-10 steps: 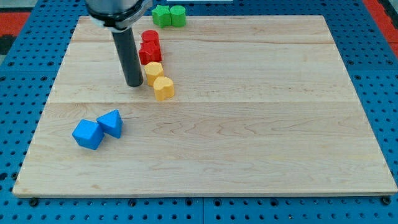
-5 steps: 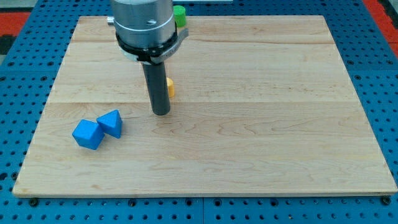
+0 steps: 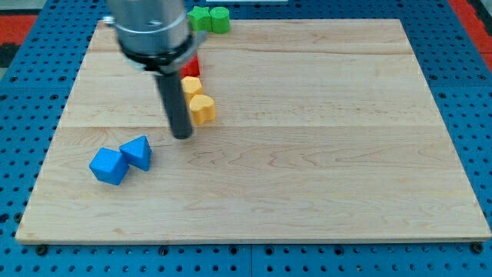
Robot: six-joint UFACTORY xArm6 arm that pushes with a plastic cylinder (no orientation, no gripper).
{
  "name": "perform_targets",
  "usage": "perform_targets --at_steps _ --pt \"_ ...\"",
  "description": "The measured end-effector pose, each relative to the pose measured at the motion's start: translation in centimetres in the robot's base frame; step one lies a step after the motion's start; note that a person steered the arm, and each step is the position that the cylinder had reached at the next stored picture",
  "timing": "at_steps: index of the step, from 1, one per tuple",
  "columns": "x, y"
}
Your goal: Move the yellow blocks vertically to the red blocks
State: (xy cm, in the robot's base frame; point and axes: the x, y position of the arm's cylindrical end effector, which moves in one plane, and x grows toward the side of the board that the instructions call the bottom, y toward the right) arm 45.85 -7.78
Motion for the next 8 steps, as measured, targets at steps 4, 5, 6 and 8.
perform_targets --at_steps 4,5,6,8 --pt "-3.5 -0.7" --pt "-1.6 -0.3" --pt "-0.6 -0.6" --pt "-2.4 -2.0"
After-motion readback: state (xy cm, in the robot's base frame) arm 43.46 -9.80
